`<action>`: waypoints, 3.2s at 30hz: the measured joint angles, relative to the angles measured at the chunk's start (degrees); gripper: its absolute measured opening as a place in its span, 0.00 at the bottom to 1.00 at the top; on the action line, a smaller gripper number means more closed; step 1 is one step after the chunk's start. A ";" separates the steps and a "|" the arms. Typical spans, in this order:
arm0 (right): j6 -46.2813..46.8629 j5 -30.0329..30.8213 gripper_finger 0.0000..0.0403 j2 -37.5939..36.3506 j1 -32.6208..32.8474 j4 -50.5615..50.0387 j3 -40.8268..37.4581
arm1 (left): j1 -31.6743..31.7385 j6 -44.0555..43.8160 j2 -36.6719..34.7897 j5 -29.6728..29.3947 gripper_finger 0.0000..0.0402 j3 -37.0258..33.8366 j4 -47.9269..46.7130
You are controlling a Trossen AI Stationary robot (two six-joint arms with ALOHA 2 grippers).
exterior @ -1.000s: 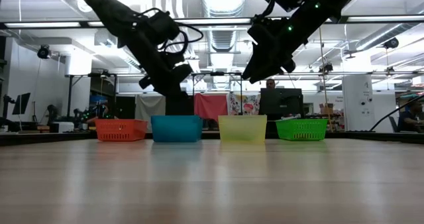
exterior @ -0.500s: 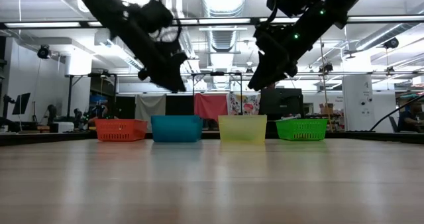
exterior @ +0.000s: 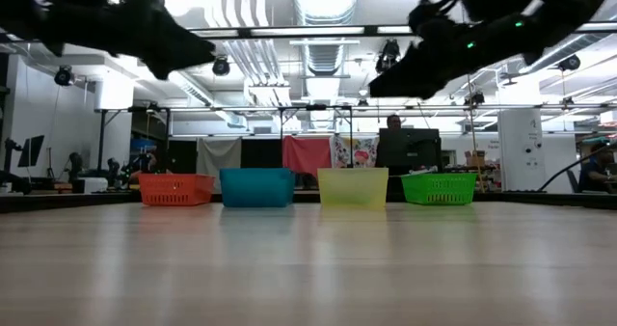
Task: Sort rubber bands into baskets
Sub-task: Return to Home Position
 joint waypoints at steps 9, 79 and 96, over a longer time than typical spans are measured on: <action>-1.32 -0.19 0.48 -18.86 0.03 0.29 -9.47 | 0.78 1.94 -19.36 1.75 0.40 -5.19 -1.68; -0.32 -19.51 0.11 -65.81 0.03 -16.56 -28.95 | 0.65 -1.02 -39.08 25.32 0.02 -19.49 -10.04; 2.47 -19.51 0.11 -65.78 0.03 -16.60 -28.99 | 0.65 -1.02 -38.91 25.30 0.02 -19.44 -9.89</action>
